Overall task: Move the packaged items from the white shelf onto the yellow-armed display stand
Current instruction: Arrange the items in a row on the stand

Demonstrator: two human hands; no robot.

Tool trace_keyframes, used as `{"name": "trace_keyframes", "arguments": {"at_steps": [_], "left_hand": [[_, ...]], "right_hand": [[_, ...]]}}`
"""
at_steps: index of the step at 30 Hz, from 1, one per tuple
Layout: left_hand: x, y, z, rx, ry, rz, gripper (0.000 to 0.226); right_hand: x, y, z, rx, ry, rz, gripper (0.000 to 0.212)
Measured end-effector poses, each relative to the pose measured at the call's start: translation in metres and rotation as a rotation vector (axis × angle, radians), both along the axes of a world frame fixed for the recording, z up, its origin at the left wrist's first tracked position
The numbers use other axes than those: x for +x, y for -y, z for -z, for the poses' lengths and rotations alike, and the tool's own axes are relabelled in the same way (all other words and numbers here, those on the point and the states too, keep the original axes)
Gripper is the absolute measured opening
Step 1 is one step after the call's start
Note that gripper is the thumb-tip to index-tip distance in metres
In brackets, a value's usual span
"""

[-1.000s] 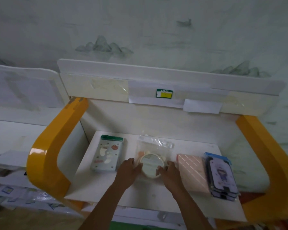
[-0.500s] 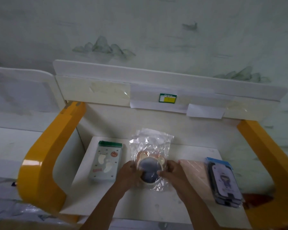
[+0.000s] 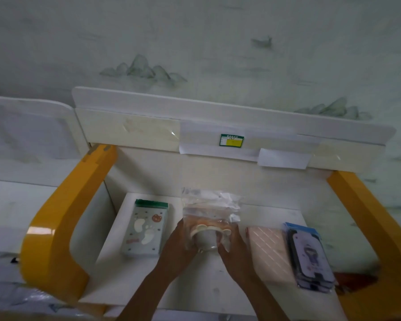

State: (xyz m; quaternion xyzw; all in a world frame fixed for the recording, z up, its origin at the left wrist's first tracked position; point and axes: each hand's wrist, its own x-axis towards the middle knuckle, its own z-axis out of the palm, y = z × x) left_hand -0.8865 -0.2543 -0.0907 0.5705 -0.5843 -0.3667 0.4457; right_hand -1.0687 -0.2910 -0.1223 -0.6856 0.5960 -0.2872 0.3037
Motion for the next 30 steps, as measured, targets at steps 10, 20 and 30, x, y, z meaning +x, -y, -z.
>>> {"name": "trace_keyframes", "arguments": {"at_steps": [10,20,30], "left_hand": [[-0.004,0.000,-0.002,0.025,-0.118,-0.134,0.039],[-0.008,0.000,-0.004,-0.046,-0.019,-0.048,0.051],[-0.021,0.004,0.009,0.007,0.025,-0.267,0.032]], "right_hand": [[0.025,-0.009,-0.016,-0.068,0.248,0.135,0.059],[0.028,-0.012,0.002,-0.105,0.214,0.188,0.045],[0.037,-0.014,0.011,-0.021,0.443,0.287,0.039]]}}
